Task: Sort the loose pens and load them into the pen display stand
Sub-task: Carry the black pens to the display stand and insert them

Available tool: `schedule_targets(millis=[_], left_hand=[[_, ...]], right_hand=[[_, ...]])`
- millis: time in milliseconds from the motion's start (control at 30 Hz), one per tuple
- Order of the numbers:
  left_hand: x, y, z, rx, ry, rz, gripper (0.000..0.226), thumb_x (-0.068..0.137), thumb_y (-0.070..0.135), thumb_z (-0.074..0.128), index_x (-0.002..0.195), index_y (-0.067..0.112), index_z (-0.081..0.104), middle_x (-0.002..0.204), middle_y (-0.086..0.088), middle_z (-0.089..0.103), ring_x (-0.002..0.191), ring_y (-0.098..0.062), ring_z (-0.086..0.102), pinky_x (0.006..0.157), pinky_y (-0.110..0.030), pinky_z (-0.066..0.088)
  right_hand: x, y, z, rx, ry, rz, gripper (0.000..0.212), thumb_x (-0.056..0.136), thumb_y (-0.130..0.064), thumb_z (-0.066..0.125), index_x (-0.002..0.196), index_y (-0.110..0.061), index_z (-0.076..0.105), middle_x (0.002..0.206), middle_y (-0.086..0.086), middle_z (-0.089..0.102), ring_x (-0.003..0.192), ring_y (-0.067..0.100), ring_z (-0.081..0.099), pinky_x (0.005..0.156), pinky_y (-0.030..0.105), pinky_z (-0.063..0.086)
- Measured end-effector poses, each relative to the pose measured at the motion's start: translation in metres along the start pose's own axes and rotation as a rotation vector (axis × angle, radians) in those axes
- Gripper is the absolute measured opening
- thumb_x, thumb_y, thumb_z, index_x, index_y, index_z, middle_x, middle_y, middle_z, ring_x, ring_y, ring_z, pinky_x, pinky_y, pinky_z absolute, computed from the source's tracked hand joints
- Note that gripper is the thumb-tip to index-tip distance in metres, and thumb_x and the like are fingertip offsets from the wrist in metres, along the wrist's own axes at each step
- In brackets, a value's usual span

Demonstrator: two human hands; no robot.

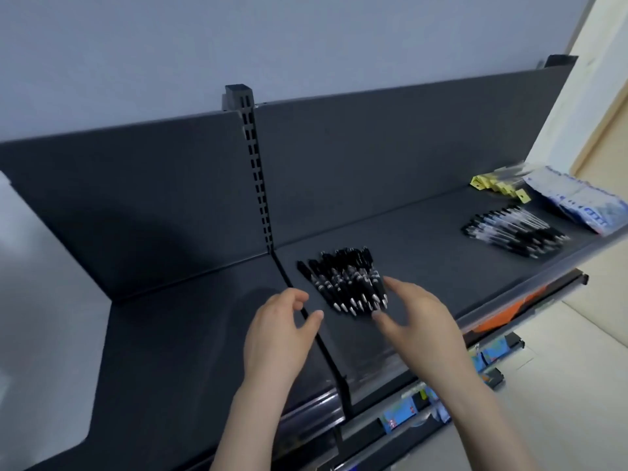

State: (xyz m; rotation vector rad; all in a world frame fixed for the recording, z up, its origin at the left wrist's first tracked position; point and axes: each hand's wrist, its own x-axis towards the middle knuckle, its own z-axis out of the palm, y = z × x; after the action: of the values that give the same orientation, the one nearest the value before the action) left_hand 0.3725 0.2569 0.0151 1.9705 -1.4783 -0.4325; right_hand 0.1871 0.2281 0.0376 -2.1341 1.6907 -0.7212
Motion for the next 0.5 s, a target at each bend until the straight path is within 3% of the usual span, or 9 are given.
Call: schedule_targets(millis=[300, 500], left_hand=[[0.075, 0.005, 0.042, 0.093, -0.066, -0.111, 0.054, 0.091, 0.051, 0.055, 0.136, 0.024, 0.044, 0.132, 0.003, 0.053, 0.117, -0.016, 0.052, 0.087, -0.03, 0.048], [0.102, 0.017, 0.067, 0.198, -0.026, -0.218, 0.08, 0.085, 0.062, 0.056, 0.146, 0.018, 0.029, 0.141, -0.005, 0.044, 0.13, -0.022, 0.041, 0.093, -0.033, 0.044]], right_hand=[[0.061, 0.034, 0.014, 0.005, -0.044, 0.118, 0.054, 0.087, -0.027, 0.064, 0.138, -0.02, 0.047, 0.138, -0.003, 0.052, 0.129, 0.016, 0.046, 0.1, 0.028, 0.038], [0.091, 0.044, 0.026, 0.01, -0.108, 0.12, 0.05, 0.088, -0.026, 0.062, 0.136, -0.023, 0.05, 0.133, -0.002, 0.056, 0.12, 0.017, 0.053, 0.09, 0.03, 0.045]])
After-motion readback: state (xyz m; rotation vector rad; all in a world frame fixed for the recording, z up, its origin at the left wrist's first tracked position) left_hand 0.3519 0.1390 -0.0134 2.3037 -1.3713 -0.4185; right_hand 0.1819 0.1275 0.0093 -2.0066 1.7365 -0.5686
